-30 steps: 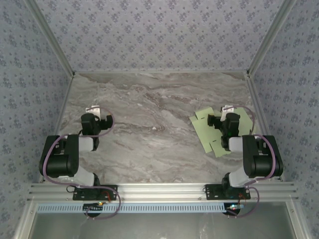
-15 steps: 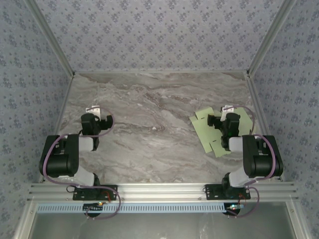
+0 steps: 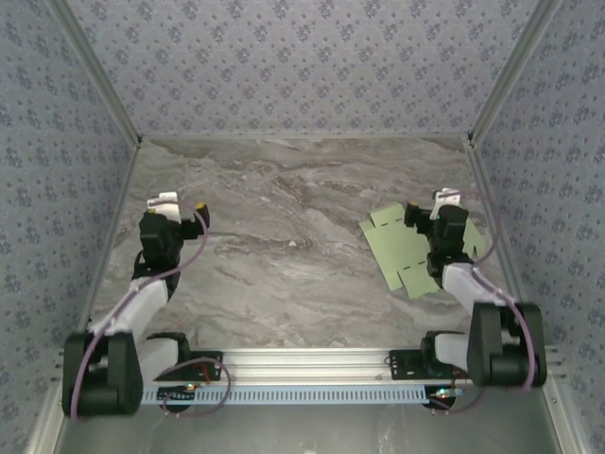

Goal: Fold the paper box

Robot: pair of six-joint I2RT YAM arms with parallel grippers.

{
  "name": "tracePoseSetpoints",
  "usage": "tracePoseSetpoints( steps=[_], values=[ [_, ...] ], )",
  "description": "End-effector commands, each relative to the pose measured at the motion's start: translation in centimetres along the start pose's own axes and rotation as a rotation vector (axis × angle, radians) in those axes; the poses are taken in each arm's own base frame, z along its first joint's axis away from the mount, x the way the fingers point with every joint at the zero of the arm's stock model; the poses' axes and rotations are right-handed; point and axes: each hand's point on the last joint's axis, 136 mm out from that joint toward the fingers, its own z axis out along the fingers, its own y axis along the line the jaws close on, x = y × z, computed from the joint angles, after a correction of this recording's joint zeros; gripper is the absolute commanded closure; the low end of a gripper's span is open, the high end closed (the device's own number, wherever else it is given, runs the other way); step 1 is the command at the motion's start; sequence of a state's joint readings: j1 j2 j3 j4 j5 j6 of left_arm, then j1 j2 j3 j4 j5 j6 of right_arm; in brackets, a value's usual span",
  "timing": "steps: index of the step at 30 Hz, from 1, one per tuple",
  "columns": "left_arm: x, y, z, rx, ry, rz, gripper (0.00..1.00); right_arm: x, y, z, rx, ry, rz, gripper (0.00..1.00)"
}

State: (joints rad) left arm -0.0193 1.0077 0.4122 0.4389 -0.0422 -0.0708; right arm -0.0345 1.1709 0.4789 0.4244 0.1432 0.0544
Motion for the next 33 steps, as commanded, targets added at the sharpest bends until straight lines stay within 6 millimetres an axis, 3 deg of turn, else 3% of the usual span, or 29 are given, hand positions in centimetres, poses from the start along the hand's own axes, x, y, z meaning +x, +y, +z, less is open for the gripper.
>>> tracePoseSetpoints(
  steps=[1,3,5,6,8,9,13,19,25,30,33],
  values=[
    [-0.6,-0.2,-2.3,-0.001,0.037,-0.055,0.01,-1.6,-2.5,-2.4,0.116,0.088,0.136,0.00],
    [-1.8,0.0,-3.6,-0.011,0.021,-0.153,0.01,-0.8,-5.3,-4.1,0.300,0.155,0.335,0.00],
    [-2.0,0.8,-5.1,-0.066,0.056,-0.312,0.01,1.4,-8.4,-5.9,0.517,0.216,0.564,0.00],
    [-1.7,1.7,-5.7,-0.129,0.073,-0.401,0.01,1.8,-8.8,-5.9,0.525,0.248,0.584,0.00],
    [1.2,4.3,-7.2,-0.331,0.150,-0.658,0.01,3.1,-8.9,-5.6,0.517,0.336,0.641,0.00],
    [1.8,4.2,-7.3,-0.330,0.183,-0.693,0.01,3.6,-8.8,-5.4,0.514,0.370,0.659,0.00],
    [2.0,-0.4,-6.3,-0.079,0.332,-0.677,0.01,5.7,-7.9,-4.8,0.464,0.498,0.713,0.00],
    [3.7,-6.3,-5.8,0.127,0.522,-0.576,0.01,7.7,-2.6,-3.0,0.163,0.624,0.690,0.00],
    [5.4,-9.6,-5.6,0.159,0.584,-0.450,0.01,9.2,2.3,-1.1,0.031,0.747,0.484,0.00],
    [6.3,-10.9,-5.3,0.173,0.640,-0.410,0.01,10.8,7.2,0.6,-0.061,0.838,0.296,0.00],
    [6.7,-10.9,-5.3,0.169,0.662,-0.404,0.01,11.9,11.9,0.9,-0.214,0.873,0.199,0.00]
  ],
)
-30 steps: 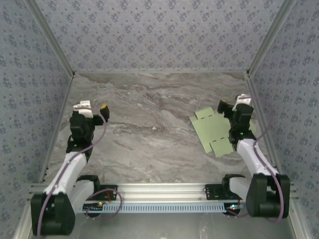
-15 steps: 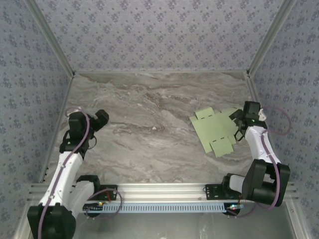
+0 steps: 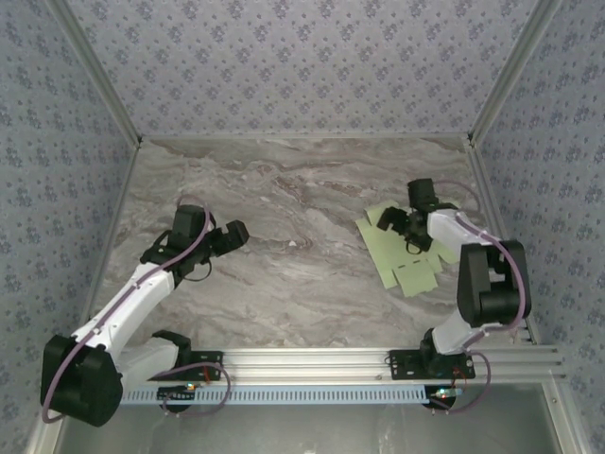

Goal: Fold the paper box

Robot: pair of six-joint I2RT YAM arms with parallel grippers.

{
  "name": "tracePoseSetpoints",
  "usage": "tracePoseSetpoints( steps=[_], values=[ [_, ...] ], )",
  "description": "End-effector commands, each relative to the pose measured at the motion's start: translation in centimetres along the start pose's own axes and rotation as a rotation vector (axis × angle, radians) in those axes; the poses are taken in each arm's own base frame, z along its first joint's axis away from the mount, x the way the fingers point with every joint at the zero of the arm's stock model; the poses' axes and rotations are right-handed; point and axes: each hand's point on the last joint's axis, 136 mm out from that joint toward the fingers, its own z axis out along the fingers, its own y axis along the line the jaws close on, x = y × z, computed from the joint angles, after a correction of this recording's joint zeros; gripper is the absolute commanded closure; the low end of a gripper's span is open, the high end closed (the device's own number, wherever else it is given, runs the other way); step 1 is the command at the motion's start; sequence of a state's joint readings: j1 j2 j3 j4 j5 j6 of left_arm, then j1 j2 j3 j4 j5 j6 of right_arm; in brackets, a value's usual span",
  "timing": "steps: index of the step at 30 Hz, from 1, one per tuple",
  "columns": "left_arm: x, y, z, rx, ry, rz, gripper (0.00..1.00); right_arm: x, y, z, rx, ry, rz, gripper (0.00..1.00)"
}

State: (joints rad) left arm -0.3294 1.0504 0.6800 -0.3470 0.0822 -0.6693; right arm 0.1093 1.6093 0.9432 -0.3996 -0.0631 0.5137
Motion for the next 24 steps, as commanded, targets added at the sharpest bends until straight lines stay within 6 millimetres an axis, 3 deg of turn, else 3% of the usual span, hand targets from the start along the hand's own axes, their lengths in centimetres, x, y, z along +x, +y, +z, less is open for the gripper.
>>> tracePoseSetpoints(
  steps=[1,8,12,16,18,20,24],
  values=[
    [-0.7,-0.7,-0.6,-0.004,0.000,0.028,0.01,1.7,5.1,1.4,-0.125,0.072,-0.189,0.00],
    [-0.5,-0.7,-1.0,0.004,0.000,0.048,0.01,6.7,14.8,3.3,-0.298,0.190,-0.455,0.02],
    [0.0,-0.3,-0.6,0.003,0.013,0.039,0.01,9.1,22.0,1.2,-0.493,0.220,-0.522,0.02],
    [0.5,-0.3,0.2,0.011,0.032,0.030,0.01,10.7,26.4,-2.5,-0.624,0.230,-0.558,0.02],
    [0.8,-0.4,0.6,0.021,0.044,0.020,0.01,10.2,26.8,-4.3,-0.647,0.205,-0.558,0.02],
    [1.0,-1.0,1.0,0.053,0.053,0.017,0.01,8.3,25.4,-5.8,-0.606,0.148,-0.535,0.02],
    [1.1,-2.4,1.2,0.082,0.084,0.045,0.01,2.3,18.2,-6.2,-0.448,0.035,-0.421,0.01]
  ],
)
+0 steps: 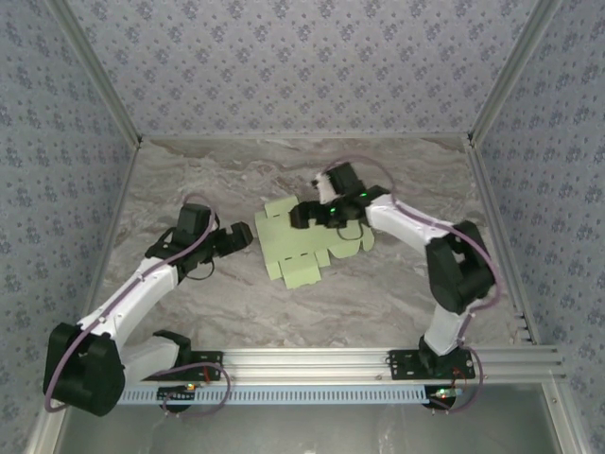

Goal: Fold the paper box

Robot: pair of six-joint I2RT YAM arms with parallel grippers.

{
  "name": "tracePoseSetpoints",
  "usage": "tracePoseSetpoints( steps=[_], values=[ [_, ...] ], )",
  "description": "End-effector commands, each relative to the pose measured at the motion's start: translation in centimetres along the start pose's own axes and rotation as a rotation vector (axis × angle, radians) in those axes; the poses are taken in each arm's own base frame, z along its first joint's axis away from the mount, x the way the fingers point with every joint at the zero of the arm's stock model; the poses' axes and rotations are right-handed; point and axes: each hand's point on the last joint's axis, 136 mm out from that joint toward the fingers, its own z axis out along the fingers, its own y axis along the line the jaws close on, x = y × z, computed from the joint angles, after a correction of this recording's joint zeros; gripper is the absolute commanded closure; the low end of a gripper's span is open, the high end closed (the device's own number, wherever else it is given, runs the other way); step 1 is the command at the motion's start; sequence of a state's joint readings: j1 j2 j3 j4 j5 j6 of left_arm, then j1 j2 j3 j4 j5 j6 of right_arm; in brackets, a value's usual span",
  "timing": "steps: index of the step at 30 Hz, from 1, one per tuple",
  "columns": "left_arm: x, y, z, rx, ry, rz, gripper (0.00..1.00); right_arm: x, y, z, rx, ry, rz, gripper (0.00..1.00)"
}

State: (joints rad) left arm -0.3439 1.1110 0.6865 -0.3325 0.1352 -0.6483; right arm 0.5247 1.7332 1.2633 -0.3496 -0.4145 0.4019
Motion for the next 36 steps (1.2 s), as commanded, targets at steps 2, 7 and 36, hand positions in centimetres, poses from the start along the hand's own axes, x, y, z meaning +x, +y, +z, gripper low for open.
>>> tracePoseSetpoints(
  steps=[2,7,36],
  values=[
    [0.2,-2.2,0.1,0.051,0.021,0.051,0.01,-1.5,-10.2,-6.5,0.187,-0.086,0.169,0.02],
    [0.7,-2.9,1.2,0.074,0.066,0.049,0.01,-0.5,-16.5,-6.9,0.161,-0.035,0.294,0.06],
    [6.4,-7.8,11.9,0.111,0.479,0.047,0.01,3.3,-16.1,-1.2,-0.138,0.163,0.405,0.27]
  ],
)
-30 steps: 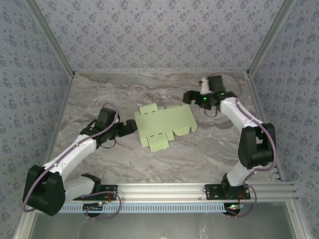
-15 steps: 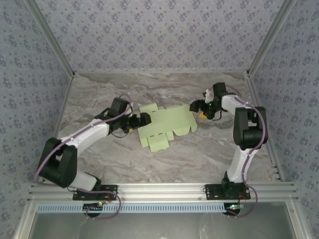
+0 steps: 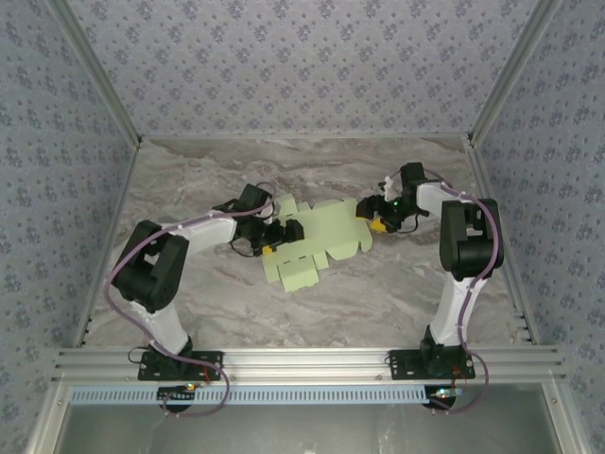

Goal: Fold the paper box

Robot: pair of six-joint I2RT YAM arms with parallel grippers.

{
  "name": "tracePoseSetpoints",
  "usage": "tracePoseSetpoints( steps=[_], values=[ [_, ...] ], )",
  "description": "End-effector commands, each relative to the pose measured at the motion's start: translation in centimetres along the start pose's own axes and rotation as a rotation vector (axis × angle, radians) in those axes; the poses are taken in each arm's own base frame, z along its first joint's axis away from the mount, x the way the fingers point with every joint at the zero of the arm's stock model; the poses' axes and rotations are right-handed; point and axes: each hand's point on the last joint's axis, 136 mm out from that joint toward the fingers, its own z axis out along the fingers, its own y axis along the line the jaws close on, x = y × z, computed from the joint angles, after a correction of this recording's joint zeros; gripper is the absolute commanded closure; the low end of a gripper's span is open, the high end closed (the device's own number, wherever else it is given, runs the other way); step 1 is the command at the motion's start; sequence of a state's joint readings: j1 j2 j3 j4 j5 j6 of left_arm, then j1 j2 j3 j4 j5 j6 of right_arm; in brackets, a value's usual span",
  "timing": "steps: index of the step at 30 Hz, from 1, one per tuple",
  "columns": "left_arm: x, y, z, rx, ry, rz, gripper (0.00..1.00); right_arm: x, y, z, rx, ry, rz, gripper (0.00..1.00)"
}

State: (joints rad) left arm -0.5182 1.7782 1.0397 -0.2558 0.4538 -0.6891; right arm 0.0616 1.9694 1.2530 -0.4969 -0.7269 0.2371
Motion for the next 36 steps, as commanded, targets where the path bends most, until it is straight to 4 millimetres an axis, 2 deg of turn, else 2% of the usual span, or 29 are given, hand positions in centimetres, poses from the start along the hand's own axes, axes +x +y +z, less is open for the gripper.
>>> tracePoseSetpoints(
  steps=[1,3,5,8,12,15,16,20,23,25,30,36],
  values=[
    [0.3,1.3,0.4,-0.060,0.013,0.004,0.01,1.7,0.9,0.9,-0.089,0.056,0.009,0.27],
    [0.4,1.9,0.6,-0.082,0.017,0.002,0.01,1.7,1.7,0.8,-0.139,0.048,0.003,0.27],
    [0.6,2.4,0.8,-0.098,0.019,-0.002,0.01,2.7,2.2,1.2,-0.197,0.074,0.025,0.27],
    [0.7,2.8,1.0,-0.109,0.023,-0.007,0.01,3.2,3.5,1.4,-0.234,0.088,0.007,0.28],
    [0.8,2.7,1.0,-0.106,0.031,-0.012,0.01,3.4,5.0,1.2,-0.256,0.097,-0.030,0.43],
    [0.7,2.4,0.4,-0.104,0.018,-0.001,0.01,3.7,5.4,1.3,-0.255,0.110,-0.050,0.60],
    [0.6,2.2,0.2,-0.107,0.013,0.007,0.01,3.8,5.5,1.3,-0.250,0.114,-0.054,0.61],
    [0.0,2.3,-1.0,-0.151,-0.011,0.036,0.01,3.8,5.9,1.0,-0.248,0.104,-0.081,0.58],
    [0.0,2.6,-1.2,-0.168,-0.017,0.044,0.01,3.8,6.1,0.7,-0.250,0.099,-0.089,0.46],
    [0.1,2.8,-1.0,-0.171,-0.011,0.039,0.01,3.8,6.0,0.5,-0.248,0.095,-0.091,0.43],
    [0.4,3.1,-1.0,-0.180,-0.002,0.041,0.01,3.2,5.8,-0.5,-0.259,0.067,-0.082,0.41],
    [0.6,3.4,-0.7,-0.188,0.012,0.036,0.01,2.9,6.8,-1.2,-0.301,0.051,-0.099,0.41]
  ],
)
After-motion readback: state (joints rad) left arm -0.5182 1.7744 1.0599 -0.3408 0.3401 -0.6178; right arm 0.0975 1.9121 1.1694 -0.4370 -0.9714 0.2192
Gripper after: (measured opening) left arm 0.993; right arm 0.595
